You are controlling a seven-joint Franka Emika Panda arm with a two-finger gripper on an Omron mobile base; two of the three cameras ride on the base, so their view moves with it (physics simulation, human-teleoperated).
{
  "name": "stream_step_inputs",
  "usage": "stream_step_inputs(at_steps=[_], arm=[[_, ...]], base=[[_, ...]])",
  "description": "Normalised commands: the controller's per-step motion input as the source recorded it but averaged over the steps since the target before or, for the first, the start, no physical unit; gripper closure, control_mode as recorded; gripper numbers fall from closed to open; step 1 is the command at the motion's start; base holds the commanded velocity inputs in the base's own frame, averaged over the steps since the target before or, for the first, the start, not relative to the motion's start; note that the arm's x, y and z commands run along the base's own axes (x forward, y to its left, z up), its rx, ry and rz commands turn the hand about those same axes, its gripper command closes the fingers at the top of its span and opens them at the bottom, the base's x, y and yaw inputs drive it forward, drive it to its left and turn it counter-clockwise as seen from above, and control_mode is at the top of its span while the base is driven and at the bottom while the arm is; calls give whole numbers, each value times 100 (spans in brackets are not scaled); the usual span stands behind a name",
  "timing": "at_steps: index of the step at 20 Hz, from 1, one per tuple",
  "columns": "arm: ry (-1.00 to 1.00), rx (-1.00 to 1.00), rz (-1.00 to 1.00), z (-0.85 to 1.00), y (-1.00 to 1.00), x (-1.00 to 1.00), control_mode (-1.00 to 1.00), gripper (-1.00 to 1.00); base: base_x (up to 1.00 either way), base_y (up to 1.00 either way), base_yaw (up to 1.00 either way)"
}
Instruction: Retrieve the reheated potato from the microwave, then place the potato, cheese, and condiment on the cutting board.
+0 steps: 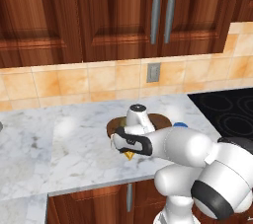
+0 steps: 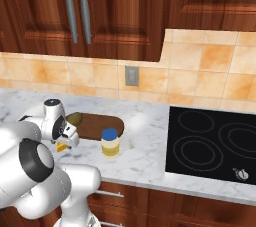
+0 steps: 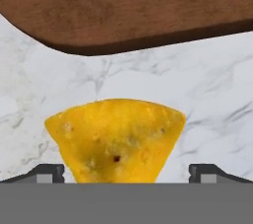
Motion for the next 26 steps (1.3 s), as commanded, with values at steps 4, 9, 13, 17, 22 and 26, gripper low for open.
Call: stream_step_inputs(at_steps=[4, 9, 13, 17, 22, 26], arm=[[-5, -3, 0, -1, 0, 5, -100, -100], [-4, -1, 0, -1, 0, 7, -100, -100], [-2, -2, 0, -4, 0, 1, -100, 100], [0, -1, 0, -1, 0, 0, -100, 100], [0, 0, 1, 24, -10, 0, -100, 100], [0, 0, 0, 38, -25, -1, -100, 100]], base=[[0, 0, 0], [0, 0, 0], [0, 0, 0], [0, 0, 0], [0, 0, 0], [0, 0, 0]])
